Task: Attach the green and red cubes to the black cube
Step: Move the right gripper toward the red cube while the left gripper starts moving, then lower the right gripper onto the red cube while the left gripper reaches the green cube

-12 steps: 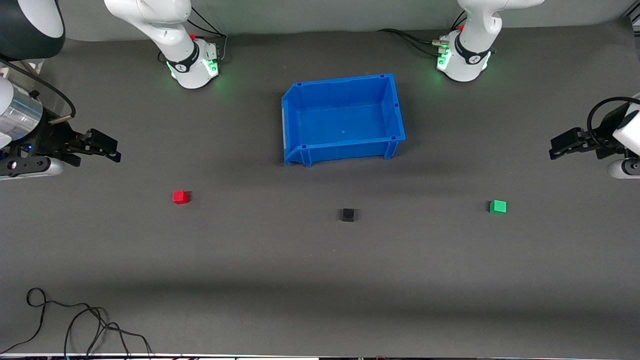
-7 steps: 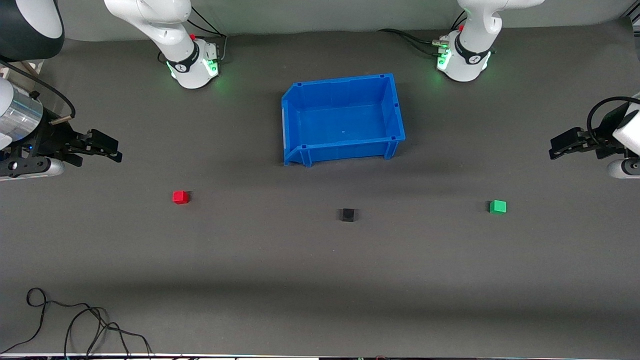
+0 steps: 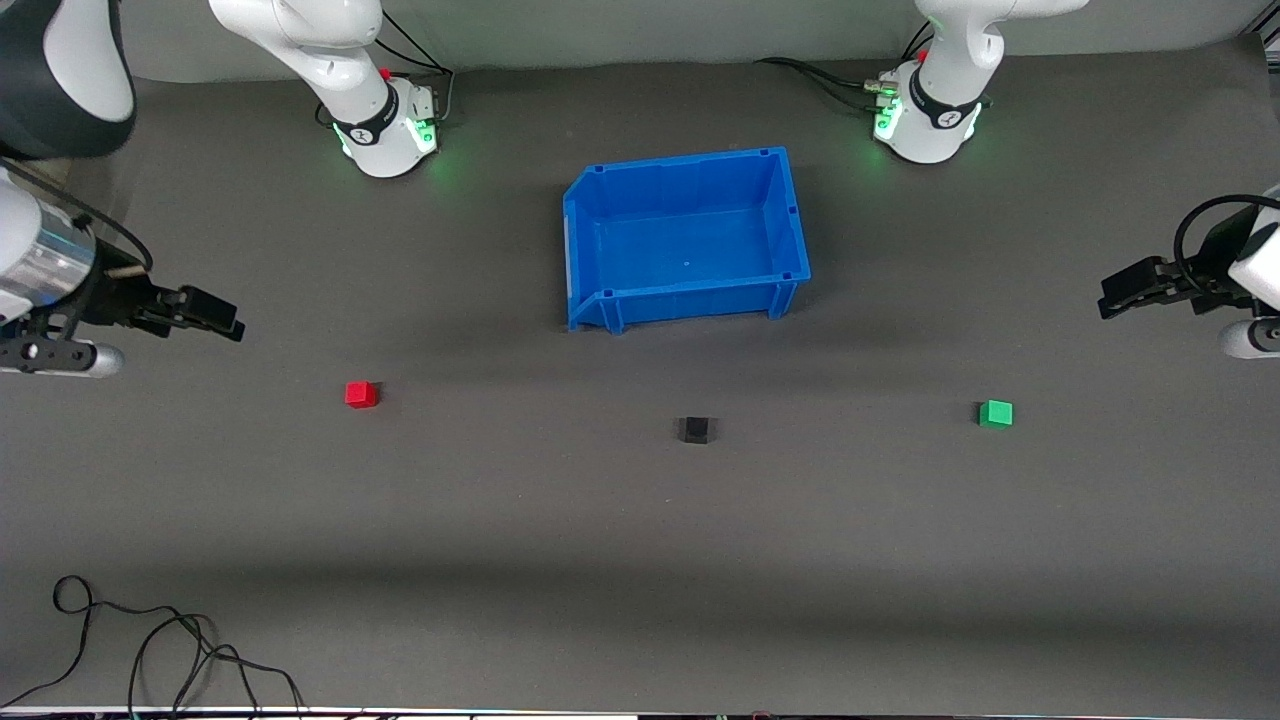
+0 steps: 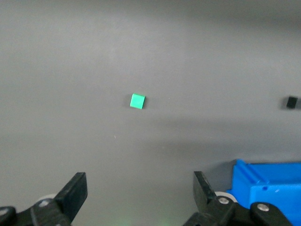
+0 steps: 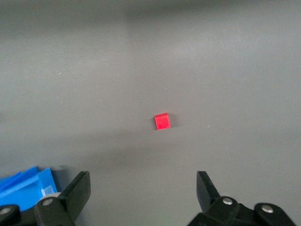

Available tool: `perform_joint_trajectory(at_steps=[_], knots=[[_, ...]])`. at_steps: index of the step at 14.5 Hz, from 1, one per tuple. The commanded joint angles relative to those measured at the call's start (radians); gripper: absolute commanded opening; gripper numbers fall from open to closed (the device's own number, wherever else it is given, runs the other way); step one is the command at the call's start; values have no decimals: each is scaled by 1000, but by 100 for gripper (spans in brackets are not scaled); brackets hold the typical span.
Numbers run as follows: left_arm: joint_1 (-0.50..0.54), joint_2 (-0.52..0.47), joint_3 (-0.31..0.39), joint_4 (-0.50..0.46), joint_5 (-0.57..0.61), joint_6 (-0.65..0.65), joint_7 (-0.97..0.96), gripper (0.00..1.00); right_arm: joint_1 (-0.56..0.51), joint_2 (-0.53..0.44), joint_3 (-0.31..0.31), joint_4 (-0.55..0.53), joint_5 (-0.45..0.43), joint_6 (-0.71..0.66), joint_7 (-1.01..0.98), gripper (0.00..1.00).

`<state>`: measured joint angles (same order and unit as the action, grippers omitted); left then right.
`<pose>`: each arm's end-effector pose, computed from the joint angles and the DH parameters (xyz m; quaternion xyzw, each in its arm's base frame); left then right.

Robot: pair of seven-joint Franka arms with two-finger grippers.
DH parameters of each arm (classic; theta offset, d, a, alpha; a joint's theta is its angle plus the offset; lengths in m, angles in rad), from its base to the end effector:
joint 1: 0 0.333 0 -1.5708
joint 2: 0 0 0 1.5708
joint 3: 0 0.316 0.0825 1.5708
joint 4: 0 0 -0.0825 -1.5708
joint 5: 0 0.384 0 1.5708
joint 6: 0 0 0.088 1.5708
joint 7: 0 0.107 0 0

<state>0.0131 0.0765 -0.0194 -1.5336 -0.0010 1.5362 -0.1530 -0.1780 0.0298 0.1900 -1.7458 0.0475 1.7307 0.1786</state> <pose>0.5732 -0.0033 0.5959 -0.9966 -0.0732 0.0369 0.0017 0.5676 0.0100 0.5387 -0.9956 0.0874 0.0246 0.0239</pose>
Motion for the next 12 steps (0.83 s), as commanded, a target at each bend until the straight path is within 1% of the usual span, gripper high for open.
perform_joint_trajectory(at_steps=[1, 2, 5, 6, 10, 12], knots=[[13, -17, -2, -8, 6, -21, -192, 100, -5, -19, 3, -105, 15, 99, 108, 100], [28, -17, -2, -8, -5, -24, -247, 100, -6, -19, 2, -145, 17, 148, 111, 100], [56, -15, -2, -25, -37, -13, -524, 100, -5, -14, -14, -246, 17, 312, 130, 100], [83, -9, -2, -26, -54, -15, -581, 100, -5, -7, -15, -257, 18, 325, 159, 99], [217, 2, -2, -59, -203, -10, -713, 100, 28, 36, -32, -270, 15, 320, 399, 99], [231, 15, -2, -68, -220, 11, -776, 100, 17, 109, -33, -276, 9, 326, 369, 99]])
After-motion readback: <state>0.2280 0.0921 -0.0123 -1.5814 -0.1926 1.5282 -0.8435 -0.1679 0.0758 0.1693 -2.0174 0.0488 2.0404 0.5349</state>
